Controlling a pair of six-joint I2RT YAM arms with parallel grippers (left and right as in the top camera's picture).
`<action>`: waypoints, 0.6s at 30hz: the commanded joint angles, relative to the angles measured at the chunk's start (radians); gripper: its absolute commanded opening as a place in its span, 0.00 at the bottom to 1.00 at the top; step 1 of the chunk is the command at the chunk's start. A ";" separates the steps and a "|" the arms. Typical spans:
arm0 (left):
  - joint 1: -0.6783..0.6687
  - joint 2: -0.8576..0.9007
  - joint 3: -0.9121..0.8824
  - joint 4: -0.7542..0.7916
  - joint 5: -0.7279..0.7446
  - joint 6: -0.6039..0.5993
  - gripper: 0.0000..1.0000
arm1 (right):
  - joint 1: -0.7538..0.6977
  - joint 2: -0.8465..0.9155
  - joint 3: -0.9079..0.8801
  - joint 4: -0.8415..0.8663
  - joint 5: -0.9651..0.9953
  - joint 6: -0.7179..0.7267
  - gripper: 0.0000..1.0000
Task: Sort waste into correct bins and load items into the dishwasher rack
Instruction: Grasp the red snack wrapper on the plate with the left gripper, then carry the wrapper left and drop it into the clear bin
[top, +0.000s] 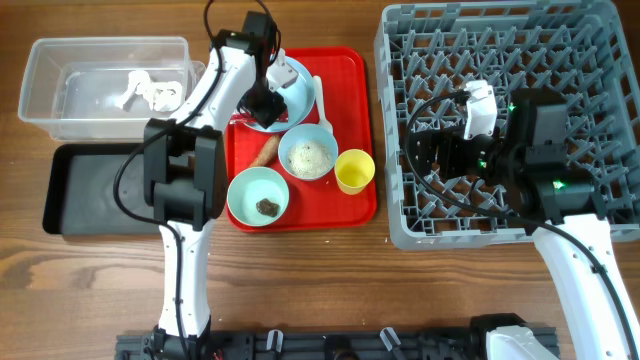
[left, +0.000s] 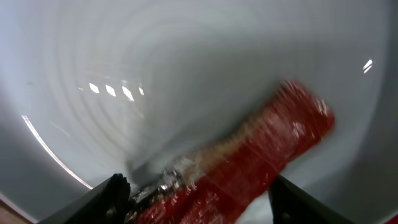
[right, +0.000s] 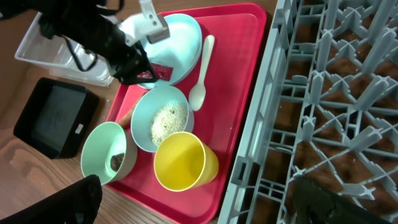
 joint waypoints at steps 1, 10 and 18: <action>0.005 0.069 -0.005 0.024 0.012 0.018 0.73 | 0.003 0.009 0.002 -0.001 -0.021 0.014 1.00; 0.003 0.064 -0.003 0.029 -0.008 -0.072 0.04 | 0.003 0.009 0.002 0.000 -0.020 0.014 1.00; 0.079 -0.220 0.024 0.010 0.011 -0.580 0.04 | 0.003 0.009 0.002 0.001 -0.020 0.014 1.00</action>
